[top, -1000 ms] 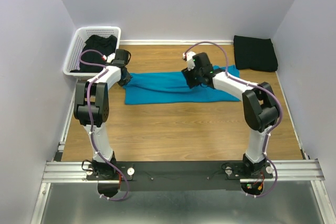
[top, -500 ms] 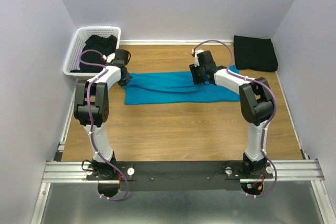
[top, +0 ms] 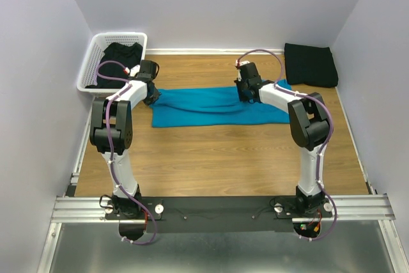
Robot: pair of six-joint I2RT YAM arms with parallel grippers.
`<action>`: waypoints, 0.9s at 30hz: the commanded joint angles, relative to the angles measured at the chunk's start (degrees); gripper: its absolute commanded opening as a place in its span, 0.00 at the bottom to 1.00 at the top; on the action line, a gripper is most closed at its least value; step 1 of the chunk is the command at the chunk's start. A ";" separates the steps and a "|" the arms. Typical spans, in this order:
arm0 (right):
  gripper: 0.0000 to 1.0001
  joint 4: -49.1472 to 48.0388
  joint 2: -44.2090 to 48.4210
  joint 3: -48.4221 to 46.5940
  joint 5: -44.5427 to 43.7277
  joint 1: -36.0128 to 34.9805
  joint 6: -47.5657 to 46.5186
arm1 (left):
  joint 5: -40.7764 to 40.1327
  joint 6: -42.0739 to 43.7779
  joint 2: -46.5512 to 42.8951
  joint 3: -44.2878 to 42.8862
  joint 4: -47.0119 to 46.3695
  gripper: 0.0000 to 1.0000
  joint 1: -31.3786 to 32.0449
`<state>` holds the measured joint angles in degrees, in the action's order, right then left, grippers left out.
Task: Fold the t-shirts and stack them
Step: Fold the tshirt
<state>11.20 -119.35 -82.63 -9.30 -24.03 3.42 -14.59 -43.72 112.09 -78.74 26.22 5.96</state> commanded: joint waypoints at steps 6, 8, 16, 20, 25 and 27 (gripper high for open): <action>0.01 -0.22 1.84 -3.50 -8.61 1.09 2.90 | -1.32 0.31 -0.38 0.87 -0.20 0.01 -0.51; 0.01 -0.21 1.75 -4.12 -9.33 1.97 4.04 | -1.49 0.31 -0.47 0.96 -0.20 0.01 -0.51; 0.01 -0.21 1.40 -3.42 -10.65 5.57 8.35 | -1.76 0.22 -0.47 1.39 -0.20 0.01 -0.94; 0.00 -0.39 1.23 -3.24 -9.43 6.80 9.76 | -1.85 0.13 -0.47 1.57 -0.12 0.01 -1.21; 0.01 -0.57 0.44 -4.38 -6.36 6.89 9.94 | -1.93 -0.13 -0.56 1.66 0.06 0.01 -1.39; 0.05 -0.57 0.26 -4.91 -3.64 6.89 9.85 | -1.85 -0.22 -0.47 1.49 0.15 0.01 -1.47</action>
<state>11.20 -119.26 -85.67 -16.58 -17.41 12.14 -14.59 -43.75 112.09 -77.87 26.09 5.21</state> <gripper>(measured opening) 0.011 0.007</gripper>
